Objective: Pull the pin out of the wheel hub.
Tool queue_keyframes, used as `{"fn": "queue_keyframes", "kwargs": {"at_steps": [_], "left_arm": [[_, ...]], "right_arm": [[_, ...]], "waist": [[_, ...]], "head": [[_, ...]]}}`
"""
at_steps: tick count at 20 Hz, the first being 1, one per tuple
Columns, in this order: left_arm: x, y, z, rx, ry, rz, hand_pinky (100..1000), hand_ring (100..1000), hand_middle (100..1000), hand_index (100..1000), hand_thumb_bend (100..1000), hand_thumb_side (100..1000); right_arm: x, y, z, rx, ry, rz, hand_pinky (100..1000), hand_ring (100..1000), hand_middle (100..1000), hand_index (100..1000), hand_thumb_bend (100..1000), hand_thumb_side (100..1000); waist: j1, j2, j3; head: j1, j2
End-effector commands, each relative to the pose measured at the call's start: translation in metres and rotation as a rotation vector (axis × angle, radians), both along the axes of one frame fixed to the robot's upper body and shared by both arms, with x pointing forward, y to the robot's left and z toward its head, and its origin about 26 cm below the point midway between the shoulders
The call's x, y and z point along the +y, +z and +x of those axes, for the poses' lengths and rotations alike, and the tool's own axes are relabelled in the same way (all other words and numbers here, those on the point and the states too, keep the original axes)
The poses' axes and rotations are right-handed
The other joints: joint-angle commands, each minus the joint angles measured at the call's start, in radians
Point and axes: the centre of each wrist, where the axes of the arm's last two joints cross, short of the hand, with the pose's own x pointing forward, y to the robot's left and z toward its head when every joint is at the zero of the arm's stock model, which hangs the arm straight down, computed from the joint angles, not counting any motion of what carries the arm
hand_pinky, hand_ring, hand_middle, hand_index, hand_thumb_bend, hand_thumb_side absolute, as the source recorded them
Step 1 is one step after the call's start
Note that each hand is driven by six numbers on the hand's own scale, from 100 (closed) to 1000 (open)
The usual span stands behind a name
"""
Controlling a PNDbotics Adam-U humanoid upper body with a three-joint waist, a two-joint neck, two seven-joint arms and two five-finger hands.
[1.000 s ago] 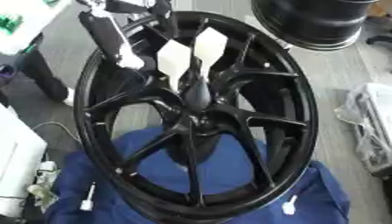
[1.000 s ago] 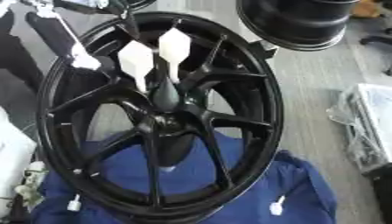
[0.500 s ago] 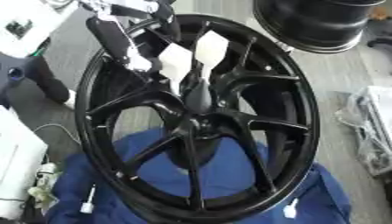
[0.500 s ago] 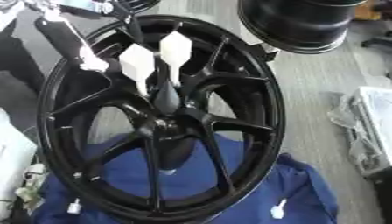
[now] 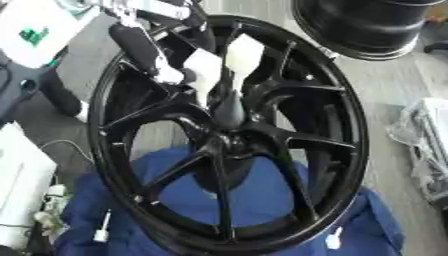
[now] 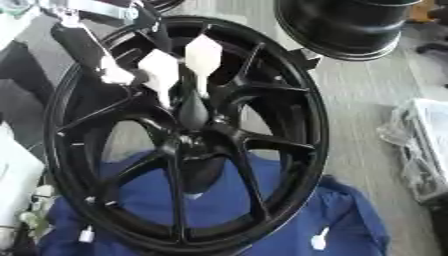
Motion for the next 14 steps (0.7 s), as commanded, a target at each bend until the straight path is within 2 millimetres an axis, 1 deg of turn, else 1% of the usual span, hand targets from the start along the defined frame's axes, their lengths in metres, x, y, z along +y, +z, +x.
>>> {"fn": "queue_keyframes", "kwargs": {"at_steps": [1, 9, 14], "left_arm": [[-0.0022, 0.0143, -0.0037, -0.033, -0.036, 0.025, 919, 865, 762, 832, 239, 410], [-0.0048, 0.0145, -0.0036, -0.04, -0.041, 0.031, 923, 868, 768, 841, 265, 424], [-0.0058, 0.0161, -0.0034, -0.046, -0.04, 0.029, 923, 871, 775, 877, 273, 434]], "right_arm": [[-0.0052, 0.0129, -0.0024, -0.024, -0.008, -0.014, 816, 620, 572, 817, 100, 592], [-0.0069, 0.0105, -0.0018, -0.013, -0.011, -0.009, 816, 618, 569, 815, 100, 596], [-0.0078, 0.0094, -0.0013, -0.008, -0.011, -0.005, 816, 616, 568, 813, 100, 598]], "waist": [[0.004, -0.015, -0.002], [0.003, -0.014, -0.004], [0.003, -0.012, -0.004]], "head": [[0.004, -0.009], [0.002, -0.012], [0.001, -0.015]]}}
